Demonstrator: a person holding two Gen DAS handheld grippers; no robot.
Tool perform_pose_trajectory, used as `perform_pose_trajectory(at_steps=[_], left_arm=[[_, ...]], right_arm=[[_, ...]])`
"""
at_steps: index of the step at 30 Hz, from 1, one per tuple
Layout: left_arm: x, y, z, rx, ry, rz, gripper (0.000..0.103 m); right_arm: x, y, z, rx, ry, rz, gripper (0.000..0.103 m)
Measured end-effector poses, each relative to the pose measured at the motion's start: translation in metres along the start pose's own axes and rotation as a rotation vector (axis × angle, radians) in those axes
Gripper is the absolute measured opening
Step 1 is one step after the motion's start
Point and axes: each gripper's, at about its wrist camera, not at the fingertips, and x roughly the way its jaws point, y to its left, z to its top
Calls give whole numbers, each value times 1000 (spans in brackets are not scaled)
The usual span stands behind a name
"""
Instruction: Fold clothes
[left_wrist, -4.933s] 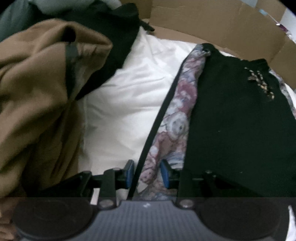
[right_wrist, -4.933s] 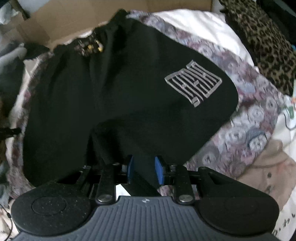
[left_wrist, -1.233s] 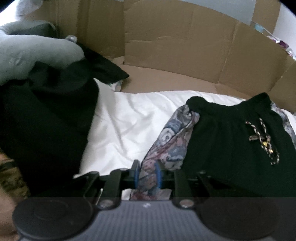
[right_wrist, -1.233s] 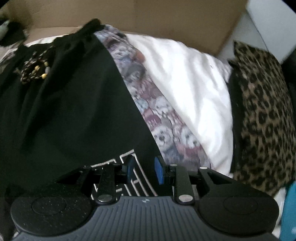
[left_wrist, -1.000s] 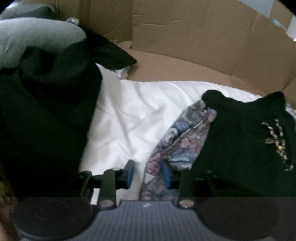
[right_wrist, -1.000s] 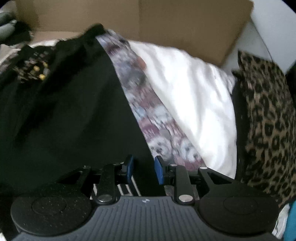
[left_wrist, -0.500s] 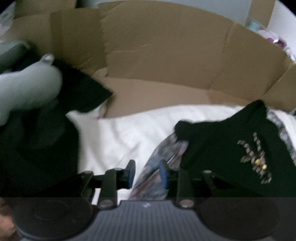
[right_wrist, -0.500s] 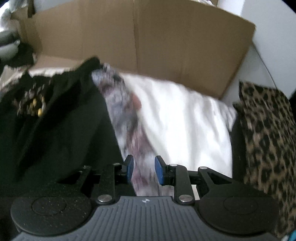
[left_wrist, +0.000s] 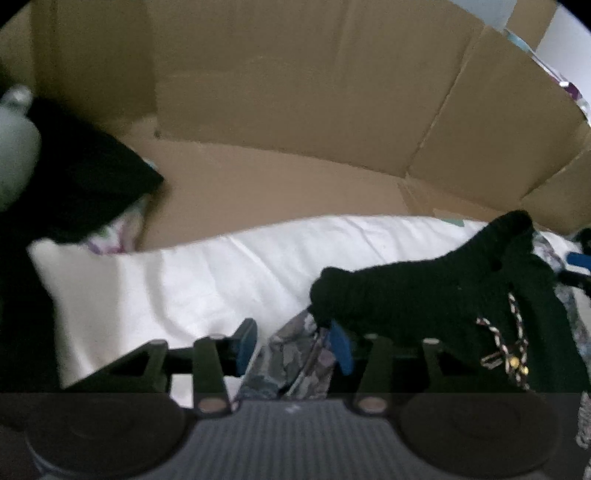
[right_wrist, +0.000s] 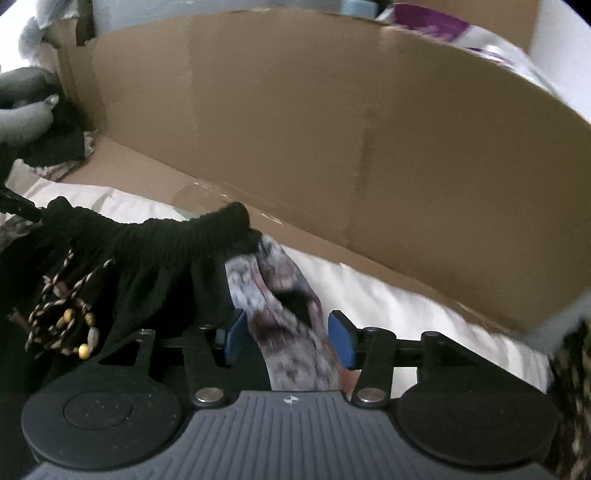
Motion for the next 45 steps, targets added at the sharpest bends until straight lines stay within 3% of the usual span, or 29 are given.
perform_pose_trajectory(at_steps=[5,6,7,8,11,13,15,17,20,22,25,29,31,35,42,45], left_arm=[[15,2,-1,8,38,-93,44],[15,3,-1,5,37,-107,40],[15,5,0,-3,42,-130,27],[15,5,0,-8,44,-149,20],[5,-3,3,48,12,-115,14],[-4,-4,5,68,-26,-89,13],[-9,1,7,60,-53,-65,12],[-11,7,8,45,-66,-38,13],[5,7,7,38,13,-10,21],[2,1,8,33,5,30,29],[-11,-3,7,23,-18,52,30],[-28,-6,7,40,-42,100,31],[-41,-6,3,13,-59,129,31],[-63,-4,-20,-46,-88,159,33],[-90,-4,-75,-118,-127,241,32],[-91,1,-93,-160,-128,235,31]], right_arm=[[29,7,23,-57,26,26,63],[34,8,28,-68,30,37,63],[40,10,32,-79,36,51,63],[45,11,35,-89,45,59,64],[57,16,43,-126,61,80,63],[61,21,46,-155,58,97,60],[63,24,49,-163,55,133,42],[63,27,50,-156,41,142,42],[64,30,52,-139,49,137,44],[54,24,53,-113,43,137,47],[29,10,54,-77,13,144,49],[-12,-22,43,-59,-28,128,49],[-24,-37,28,-46,-21,79,49],[-47,-65,-9,26,-9,17,49],[-54,-79,-81,133,0,9,48],[-61,-80,-95,147,-35,8,48]])
